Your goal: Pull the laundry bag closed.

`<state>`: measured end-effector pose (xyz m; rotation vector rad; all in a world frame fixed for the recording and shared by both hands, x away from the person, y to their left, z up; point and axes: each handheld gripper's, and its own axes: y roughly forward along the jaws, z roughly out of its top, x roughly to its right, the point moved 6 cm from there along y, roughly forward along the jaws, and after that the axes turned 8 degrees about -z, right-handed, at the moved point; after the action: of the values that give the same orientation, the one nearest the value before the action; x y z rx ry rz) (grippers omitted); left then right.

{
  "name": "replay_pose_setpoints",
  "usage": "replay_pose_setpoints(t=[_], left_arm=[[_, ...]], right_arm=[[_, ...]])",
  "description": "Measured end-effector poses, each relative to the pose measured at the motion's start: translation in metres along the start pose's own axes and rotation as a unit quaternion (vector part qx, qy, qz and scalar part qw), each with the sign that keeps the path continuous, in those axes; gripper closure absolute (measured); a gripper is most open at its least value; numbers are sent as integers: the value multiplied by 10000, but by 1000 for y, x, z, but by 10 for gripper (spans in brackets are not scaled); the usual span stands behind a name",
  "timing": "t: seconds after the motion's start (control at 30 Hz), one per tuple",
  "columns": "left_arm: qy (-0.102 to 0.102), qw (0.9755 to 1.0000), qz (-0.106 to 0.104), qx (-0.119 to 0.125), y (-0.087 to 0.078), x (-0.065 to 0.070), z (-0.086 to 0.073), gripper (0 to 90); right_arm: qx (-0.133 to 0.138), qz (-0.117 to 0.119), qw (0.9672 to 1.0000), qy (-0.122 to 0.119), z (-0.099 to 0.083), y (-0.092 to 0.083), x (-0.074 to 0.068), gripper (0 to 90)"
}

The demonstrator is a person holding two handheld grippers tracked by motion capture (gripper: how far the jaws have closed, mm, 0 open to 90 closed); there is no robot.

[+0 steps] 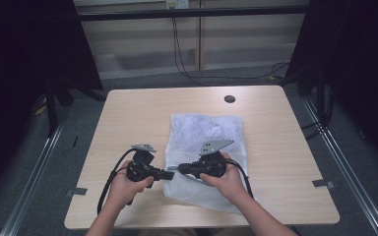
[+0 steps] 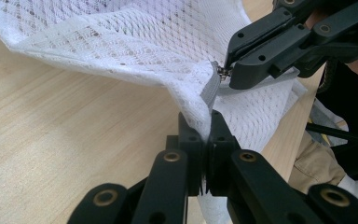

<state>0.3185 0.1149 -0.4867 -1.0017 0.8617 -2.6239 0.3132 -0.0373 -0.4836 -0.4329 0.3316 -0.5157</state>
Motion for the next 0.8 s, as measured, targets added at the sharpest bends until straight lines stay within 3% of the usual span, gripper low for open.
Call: replay_pose_setpoints(t=[0.8], left_arm=[[-27, 10000, 76, -28, 1, 0, 0, 876]], right_arm=[[24, 30, 10000, 5, -5, -5, 2, 870]])
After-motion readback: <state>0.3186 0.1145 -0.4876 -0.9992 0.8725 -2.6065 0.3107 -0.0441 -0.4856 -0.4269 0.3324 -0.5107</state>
